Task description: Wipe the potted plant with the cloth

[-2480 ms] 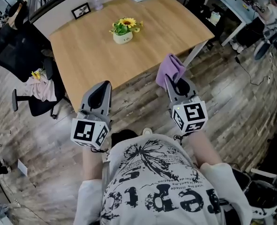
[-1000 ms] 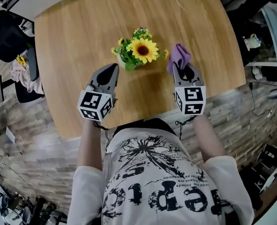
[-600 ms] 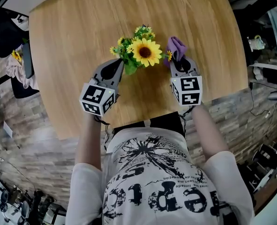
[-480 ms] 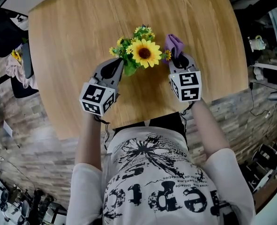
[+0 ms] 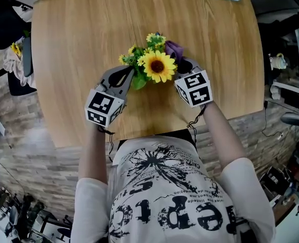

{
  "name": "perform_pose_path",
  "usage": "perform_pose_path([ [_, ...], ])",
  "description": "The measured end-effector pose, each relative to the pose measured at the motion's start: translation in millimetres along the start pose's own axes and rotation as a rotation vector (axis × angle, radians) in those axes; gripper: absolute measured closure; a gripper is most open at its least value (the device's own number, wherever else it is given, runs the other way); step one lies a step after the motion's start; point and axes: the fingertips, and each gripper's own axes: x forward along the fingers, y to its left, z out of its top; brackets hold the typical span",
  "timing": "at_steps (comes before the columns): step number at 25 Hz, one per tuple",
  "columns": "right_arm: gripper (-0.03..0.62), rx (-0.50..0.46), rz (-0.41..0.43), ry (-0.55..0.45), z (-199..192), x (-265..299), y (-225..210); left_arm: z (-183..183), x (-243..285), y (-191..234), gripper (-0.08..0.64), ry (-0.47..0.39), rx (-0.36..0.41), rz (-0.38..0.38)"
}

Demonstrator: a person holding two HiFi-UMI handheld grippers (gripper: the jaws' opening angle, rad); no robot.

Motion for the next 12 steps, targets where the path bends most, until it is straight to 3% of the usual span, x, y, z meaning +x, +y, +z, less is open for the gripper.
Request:
perform_pose_path([
  [5, 0.518, -0.041, 0.101, 0.037, 2, 13, 20, 3, 2, -1, 0.558, 0.006, 0.047, -0.019],
  [12, 0.523, -0.005, 0.104, 0.052, -7, 19, 24, 1, 1, -3, 0.558, 0.003, 0.049, -0.055],
])
